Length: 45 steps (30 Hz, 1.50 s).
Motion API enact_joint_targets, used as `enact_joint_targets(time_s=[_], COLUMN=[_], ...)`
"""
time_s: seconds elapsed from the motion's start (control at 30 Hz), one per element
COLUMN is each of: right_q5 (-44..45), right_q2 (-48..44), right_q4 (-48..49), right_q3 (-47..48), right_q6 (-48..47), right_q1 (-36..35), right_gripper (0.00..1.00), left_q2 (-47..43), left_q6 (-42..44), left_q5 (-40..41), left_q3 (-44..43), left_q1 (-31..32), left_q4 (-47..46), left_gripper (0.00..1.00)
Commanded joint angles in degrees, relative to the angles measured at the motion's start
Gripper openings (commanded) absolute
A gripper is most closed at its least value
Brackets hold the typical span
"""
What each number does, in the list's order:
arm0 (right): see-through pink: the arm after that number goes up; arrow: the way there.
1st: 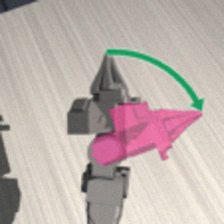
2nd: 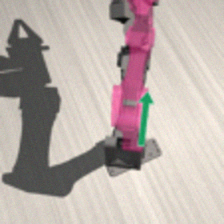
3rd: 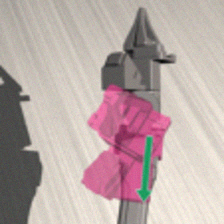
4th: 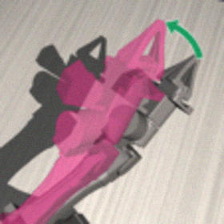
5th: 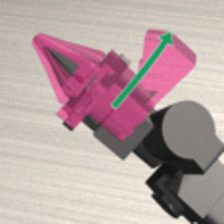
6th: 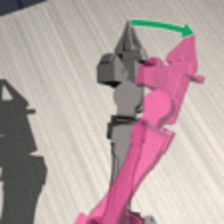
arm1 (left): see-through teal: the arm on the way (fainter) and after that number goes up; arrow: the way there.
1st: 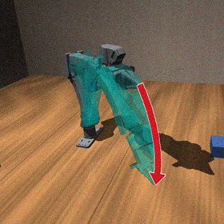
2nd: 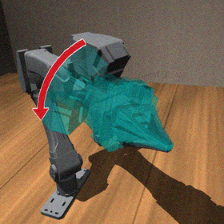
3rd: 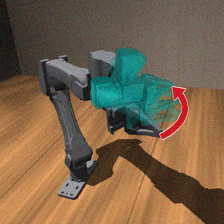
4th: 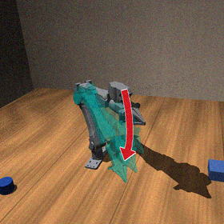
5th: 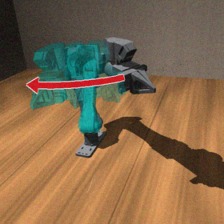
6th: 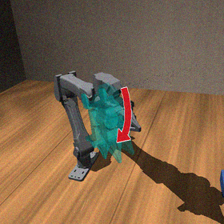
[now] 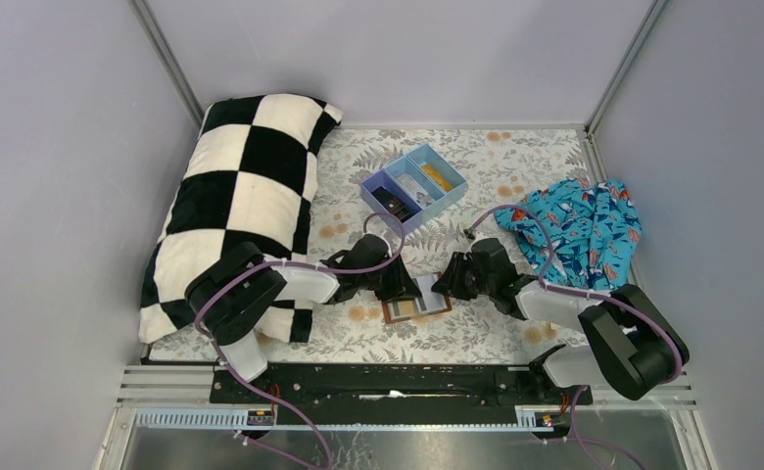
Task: Take the credit cards out of the card holder
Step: Remove the credit card from the card holder.
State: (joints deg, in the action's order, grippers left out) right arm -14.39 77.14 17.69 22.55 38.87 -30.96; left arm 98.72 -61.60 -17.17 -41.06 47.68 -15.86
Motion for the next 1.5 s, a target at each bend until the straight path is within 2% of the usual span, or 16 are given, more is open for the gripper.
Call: enact_joint_targets(time_s=[0.0, 0.27, 0.43, 0.8, 1.03, 1.27, 1.47], right_q5=[-2.5, -3.3, -4.1, -6.2, -7.3, -7.2, -6.1], right_q2=[0.8, 0.5, -1.2, -1.7, 0.0, 0.2, 0.1], right_q4=[-0.6, -0.2, -0.8, 2.4, 4.2, 3.8, 2.4], right_q3=[-1.8, -2.3, -2.7, -6.1, -5.4, -5.4, -5.6], right_q6=[1.0, 1.4, 2.0, 4.3, 5.0, 4.8, 4.3], right_q1=[-0.9, -0.9, -0.9, -0.9, -0.9, -0.9, -0.9], right_gripper=[0.26, 0.25, 0.26, 0.24, 0.24, 0.23, 0.22], left_q2=[-3.1, -2.1, -1.2, -1.9, -0.3, -0.5, -1.8], left_q6=[-1.1, -0.7, -0.8, -2.7, -3.7, -3.7, -2.4], left_q5=[3.0, 4.3, 3.4, -0.6, -3.8, -5.0, -5.4], left_q3=[2.7, 1.3, 0.9, 5.1, 5.6, 5.9, 6.1], left_q1=[0.5, 0.4, 0.3, -0.4, -0.5, -0.7, -1.9], left_q4=[-0.2, 2.0, 0.0, -11.0, -15.8, -17.2, -15.3], left_gripper=[0.33, 0.33, 0.33, 0.18, 0.14, 0.0, 0.0])
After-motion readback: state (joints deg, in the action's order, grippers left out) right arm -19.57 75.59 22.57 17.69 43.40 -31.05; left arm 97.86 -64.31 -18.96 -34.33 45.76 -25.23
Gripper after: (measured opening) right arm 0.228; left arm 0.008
